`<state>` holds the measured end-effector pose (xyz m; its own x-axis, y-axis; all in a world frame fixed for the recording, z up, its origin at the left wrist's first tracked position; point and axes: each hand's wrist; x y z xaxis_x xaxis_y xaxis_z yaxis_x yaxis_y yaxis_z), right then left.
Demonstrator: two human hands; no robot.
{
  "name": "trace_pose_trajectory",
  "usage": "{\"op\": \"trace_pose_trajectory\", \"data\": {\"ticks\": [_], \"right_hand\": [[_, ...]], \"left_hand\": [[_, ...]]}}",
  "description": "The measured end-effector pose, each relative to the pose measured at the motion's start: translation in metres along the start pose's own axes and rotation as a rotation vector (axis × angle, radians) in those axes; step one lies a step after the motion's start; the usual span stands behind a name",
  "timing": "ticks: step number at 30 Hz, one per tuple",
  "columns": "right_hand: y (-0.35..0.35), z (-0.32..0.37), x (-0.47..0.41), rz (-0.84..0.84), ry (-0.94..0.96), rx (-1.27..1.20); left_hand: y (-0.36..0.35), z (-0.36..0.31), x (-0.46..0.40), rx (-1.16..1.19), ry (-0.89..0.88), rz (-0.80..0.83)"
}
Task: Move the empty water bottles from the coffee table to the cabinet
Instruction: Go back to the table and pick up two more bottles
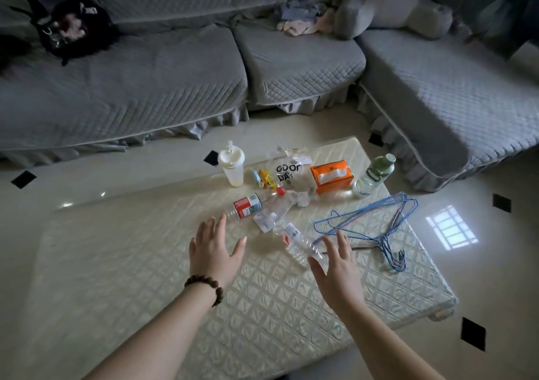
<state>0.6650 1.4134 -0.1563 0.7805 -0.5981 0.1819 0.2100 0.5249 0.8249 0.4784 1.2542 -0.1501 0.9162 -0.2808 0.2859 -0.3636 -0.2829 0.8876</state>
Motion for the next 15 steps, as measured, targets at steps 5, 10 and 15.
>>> {"op": "trace_pose_trajectory", "data": {"ticks": [5,10,15], "right_hand": [[-0.044,-0.015,-0.051,0.019,-0.025,-0.003],[-0.095,-0.042,-0.103,0.033,-0.045,-0.012],[-0.152,-0.078,-0.142,0.087,-0.041,-0.014]], "left_hand": [[-0.045,0.005,-0.068,-0.075,-0.05,0.05],[-0.109,0.008,-0.14,-0.155,-0.158,0.047],[-0.173,0.004,-0.198,-0.221,-0.23,0.041]]}}
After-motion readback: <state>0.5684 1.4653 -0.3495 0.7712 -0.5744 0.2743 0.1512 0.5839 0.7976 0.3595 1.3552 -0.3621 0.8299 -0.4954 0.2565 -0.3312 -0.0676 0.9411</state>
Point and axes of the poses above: each hand's wrist, its own x-axis away from the middle knuckle, its own y-axis out of the back of the hand, z = x × y, and after that the axes turned 14 degrees about y, right-handed
